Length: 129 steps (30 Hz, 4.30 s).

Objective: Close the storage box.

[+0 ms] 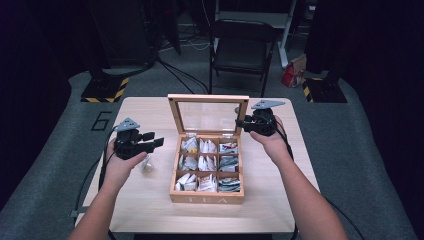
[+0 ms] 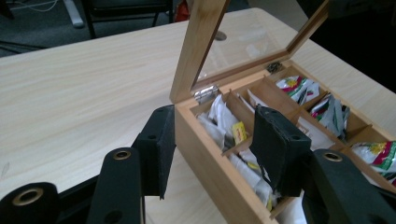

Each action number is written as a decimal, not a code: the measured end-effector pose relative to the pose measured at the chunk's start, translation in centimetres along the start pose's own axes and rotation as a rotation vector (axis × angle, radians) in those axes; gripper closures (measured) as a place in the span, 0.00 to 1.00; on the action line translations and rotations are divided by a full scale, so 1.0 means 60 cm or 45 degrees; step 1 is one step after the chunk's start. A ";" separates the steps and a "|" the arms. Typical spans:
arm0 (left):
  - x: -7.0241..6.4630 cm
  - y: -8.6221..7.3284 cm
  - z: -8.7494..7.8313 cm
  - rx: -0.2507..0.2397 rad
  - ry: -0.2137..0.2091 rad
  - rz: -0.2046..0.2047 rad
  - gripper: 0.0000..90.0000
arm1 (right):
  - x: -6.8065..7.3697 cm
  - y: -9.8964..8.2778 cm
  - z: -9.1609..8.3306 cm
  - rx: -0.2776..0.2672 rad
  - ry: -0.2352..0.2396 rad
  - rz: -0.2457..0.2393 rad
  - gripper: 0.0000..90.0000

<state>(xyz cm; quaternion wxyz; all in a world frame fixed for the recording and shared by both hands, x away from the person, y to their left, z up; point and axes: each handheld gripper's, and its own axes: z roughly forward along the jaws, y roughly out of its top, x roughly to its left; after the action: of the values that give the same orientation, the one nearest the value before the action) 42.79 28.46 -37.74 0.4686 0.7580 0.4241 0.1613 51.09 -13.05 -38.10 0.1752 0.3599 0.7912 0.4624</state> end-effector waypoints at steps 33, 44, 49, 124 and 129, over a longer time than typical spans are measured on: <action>-0.035 0.120 0.033 -0.053 0.006 0.127 0.62 | 0.011 -0.012 -0.009 -0.022 0.001 -0.025 0.68; -0.047 0.122 0.025 -0.052 0.014 0.164 0.70 | 0.012 -0.022 -0.014 -0.034 0.020 0.017 0.65; -0.049 0.116 0.021 -0.053 0.007 0.164 0.69 | 0.013 -0.029 -0.026 -0.038 0.024 0.034 0.60; -0.098 -0.008 -0.029 -0.036 -0.036 0.231 0.60 | 0.136 -0.067 -0.180 -0.103 0.082 -0.177 0.70; -0.103 -0.019 -0.042 -0.034 -0.055 0.232 0.63 | 0.141 -0.076 -0.180 -0.108 0.077 -0.184 0.70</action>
<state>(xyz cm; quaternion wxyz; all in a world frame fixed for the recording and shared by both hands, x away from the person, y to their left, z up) 36.98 25.23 -36.45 0.4712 0.7904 0.3410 0.1924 36.90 -14.81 -36.05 0.1991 0.2800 0.7997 0.4923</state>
